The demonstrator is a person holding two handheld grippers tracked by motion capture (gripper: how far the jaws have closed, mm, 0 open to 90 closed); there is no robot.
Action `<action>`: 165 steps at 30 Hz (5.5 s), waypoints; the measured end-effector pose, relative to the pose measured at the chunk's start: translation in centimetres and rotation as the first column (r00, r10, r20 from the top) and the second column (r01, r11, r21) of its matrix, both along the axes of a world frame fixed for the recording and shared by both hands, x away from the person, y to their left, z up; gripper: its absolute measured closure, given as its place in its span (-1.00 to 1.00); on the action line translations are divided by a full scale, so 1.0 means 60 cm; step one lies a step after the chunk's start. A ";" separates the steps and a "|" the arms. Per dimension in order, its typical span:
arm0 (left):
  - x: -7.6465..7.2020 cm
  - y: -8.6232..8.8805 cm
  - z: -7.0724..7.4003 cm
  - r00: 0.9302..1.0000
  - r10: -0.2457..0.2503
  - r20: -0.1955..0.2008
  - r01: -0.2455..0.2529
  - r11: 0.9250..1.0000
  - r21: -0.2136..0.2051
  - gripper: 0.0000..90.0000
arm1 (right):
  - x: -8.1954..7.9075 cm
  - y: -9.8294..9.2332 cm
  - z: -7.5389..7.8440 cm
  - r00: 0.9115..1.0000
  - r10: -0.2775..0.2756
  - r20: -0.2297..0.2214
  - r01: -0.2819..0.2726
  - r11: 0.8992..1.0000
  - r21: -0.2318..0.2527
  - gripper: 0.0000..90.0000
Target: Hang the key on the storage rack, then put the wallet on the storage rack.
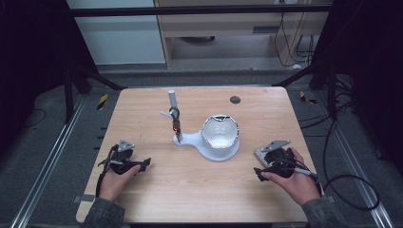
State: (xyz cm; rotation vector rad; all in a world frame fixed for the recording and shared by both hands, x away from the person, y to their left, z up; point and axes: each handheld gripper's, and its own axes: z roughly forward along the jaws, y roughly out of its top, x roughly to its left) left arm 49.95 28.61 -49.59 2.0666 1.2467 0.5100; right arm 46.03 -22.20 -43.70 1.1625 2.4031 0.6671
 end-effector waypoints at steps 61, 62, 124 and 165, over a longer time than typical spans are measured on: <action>0.008 -0.005 -0.020 1.000 0.000 0.029 0.000 1.000 0.021 -0.91 | 0.067 -0.049 -0.049 0.945 -0.144 -0.292 0.116 0.987 -0.111 -0.57; 0.008 -0.005 -0.020 1.000 0.000 0.029 0.000 1.000 0.021 -0.91 | 0.067 -0.049 -0.050 0.946 -0.143 -0.292 0.113 0.987 -0.116 -0.57; 0.007 -0.007 -0.020 1.000 0.003 0.027 -0.003 1.000 0.021 -0.93 | 0.066 0.002 0.091 0.991 0.097 -0.095 -0.117 0.963 -0.241 -0.31; 0.007 -0.007 -0.020 1.000 -0.002 0.025 0.002 1.000 0.025 -0.94 | 0.088 0.116 0.141 0.960 0.274 -0.054 -0.276 0.900 -0.337 -0.31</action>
